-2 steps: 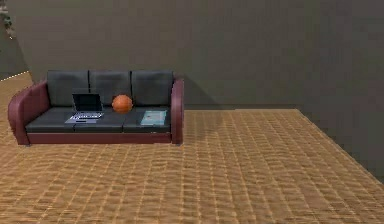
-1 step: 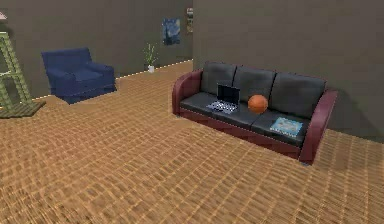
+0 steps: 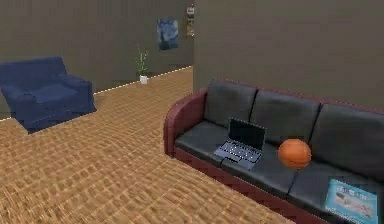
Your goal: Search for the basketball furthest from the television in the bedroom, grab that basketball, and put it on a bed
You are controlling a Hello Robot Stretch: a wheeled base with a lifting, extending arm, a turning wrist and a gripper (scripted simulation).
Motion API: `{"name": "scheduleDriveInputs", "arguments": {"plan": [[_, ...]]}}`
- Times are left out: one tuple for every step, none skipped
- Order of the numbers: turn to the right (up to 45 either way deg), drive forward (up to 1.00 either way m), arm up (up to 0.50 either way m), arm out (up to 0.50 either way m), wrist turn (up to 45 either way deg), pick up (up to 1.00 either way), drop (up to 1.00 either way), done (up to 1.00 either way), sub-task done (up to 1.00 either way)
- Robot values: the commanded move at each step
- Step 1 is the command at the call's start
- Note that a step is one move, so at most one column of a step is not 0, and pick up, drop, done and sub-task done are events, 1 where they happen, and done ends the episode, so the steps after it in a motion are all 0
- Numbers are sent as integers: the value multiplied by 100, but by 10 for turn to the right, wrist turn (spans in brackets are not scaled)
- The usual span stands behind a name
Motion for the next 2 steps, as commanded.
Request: {"name": "scheduleDriveInputs", "arguments": {"plan": [[0,80,0,0,0,0,0,0,0],[-330,0,0,0,0,0,0,0,0]]}}
